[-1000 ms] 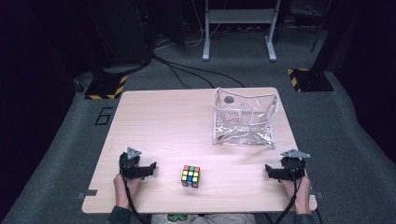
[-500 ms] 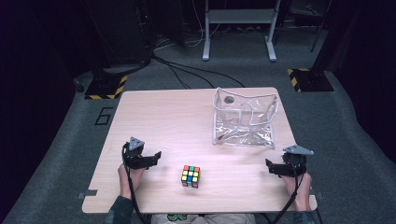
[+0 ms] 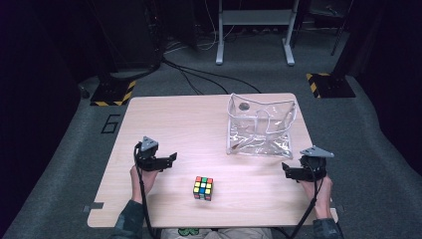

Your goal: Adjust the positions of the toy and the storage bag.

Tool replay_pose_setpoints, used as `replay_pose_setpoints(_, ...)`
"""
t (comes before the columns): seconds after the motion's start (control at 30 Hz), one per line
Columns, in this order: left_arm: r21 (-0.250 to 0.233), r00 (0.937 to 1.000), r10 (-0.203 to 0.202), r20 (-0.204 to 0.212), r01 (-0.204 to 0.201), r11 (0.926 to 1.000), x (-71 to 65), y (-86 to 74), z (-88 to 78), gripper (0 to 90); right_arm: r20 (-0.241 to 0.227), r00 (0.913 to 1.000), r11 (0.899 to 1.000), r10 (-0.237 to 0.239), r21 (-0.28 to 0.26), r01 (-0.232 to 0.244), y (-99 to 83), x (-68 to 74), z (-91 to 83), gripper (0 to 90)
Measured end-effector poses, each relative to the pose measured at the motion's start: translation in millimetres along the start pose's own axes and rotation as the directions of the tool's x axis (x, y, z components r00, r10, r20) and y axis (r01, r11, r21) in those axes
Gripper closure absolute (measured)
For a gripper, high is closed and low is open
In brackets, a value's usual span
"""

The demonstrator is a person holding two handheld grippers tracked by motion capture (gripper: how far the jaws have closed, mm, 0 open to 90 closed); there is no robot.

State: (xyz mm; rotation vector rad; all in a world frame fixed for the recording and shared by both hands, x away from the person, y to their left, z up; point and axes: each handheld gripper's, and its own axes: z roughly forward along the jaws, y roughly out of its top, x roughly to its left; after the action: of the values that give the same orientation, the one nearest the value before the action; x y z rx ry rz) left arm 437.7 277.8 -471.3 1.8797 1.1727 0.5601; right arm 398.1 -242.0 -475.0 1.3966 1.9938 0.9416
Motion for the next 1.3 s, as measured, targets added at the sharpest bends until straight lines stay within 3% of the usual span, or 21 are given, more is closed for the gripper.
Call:
replay_pose_setpoints(0.33, -0.018, 0.9996, 0.014, 0.023, -0.014, 0.9997, -3.4, 17.6, 6.1, 10.8, 0.002, 0.9997, 1.000, -0.024, -0.012, 0.024, 15.4, 0.4, -3.3, 4.3)
replay_pose_setpoints(0.63, -0.033, 0.9986, 0.000, 0.053, 0.002, 0.9994, -5.5, 36.3, 15.8, 3.4, 0.003, 0.9989, 0.999, -0.048, -0.027, 0.048, 33.6, 2.3, -5.8, 4.4)
replay_pose_setpoints(0.77, -0.027, 0.9991, 0.006, 0.041, -0.005, 0.9996, -6.8, 42.9, 19.2, 0.8, 0.005, 0.9986, 0.998, -0.053, -0.034, 0.053, 41.3, 2.0, -7.1, 4.6)
replay_pose_setpoints(1.07, -0.077, 0.9960, -0.010, 0.089, 0.017, 0.9969, -9.7, 63.4, 24.7, 0.0, 0.010, 0.9984, 0.997, -0.057, -0.051, 0.057, 55.9, -0.1, -10.2, 4.8)
replay_pose_setpoints(1.13, -0.086, 0.9931, -0.020, 0.115, 0.030, 0.9958, -11.3, 70.1, 27.0, 0.0, 0.007, 0.9984, 0.997, -0.056, -0.056, 0.056, 61.8, -0.9, -11.2, 4.8)
replay_pose_setpoints(1.3, -0.075, 0.9948, -0.010, 0.102, 0.018, 0.9970, -14.5, 78.6, 33.8, 0.0, 0.007, 0.9977, 0.996, -0.068, -0.059, 0.068, 70.6, -1.0, -11.5, 4.9)
